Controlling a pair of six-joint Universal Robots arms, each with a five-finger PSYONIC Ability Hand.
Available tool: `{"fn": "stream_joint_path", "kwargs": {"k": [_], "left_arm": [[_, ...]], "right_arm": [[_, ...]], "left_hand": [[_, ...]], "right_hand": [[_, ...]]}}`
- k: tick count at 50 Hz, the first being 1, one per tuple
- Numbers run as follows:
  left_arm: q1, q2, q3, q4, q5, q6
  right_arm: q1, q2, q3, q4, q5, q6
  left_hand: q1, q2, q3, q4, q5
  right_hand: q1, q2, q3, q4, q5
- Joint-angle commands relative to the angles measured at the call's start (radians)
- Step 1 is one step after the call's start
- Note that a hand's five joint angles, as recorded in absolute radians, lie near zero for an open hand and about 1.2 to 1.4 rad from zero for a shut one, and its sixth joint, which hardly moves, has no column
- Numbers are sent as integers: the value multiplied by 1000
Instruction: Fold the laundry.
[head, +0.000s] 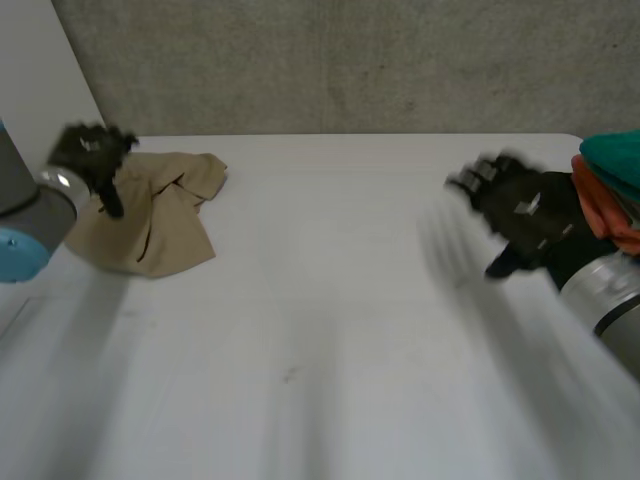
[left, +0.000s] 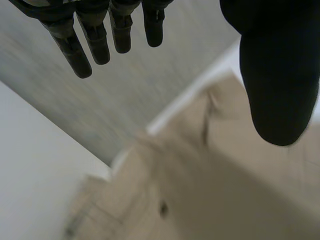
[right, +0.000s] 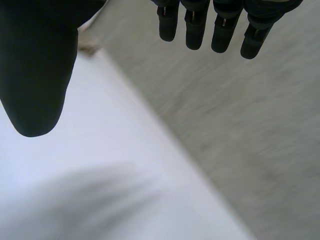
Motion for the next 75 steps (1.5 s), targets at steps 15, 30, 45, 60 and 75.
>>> {"fn": "stream_joint_path", "kwargs": {"k": [15, 30, 45, 60, 75], "left_arm": [[88, -347, 237, 9, 170, 76], [-139, 237, -21, 3, 129, -405], [-461, 273, -329, 29, 66, -403], [-514, 426, -458, 44, -17, -301], [-532, 104, -250, 99, -13, -35]], "right_arm": [[44, 131, 9, 54, 93, -163], [41, 113, -4, 17, 178, -160], [44, 74, -5, 26, 240, -157], [41, 13, -19, 41, 249, 5], [58, 24, -37, 173, 226, 9]], "left_hand": [[1214, 1194, 1189, 1192, 1175], [1214, 1194, 1189, 1192, 1175], [191, 171, 167, 169, 152], [72, 52, 48, 50, 33], [72, 52, 48, 50, 33]], "right_hand": [[-57, -42, -32, -34, -43], [-57, -42, -32, -34, -43], [-57, -42, -32, -34, -43], [-57, -42, -32, -34, -43], [-57, -42, -32, -34, -43]]}}
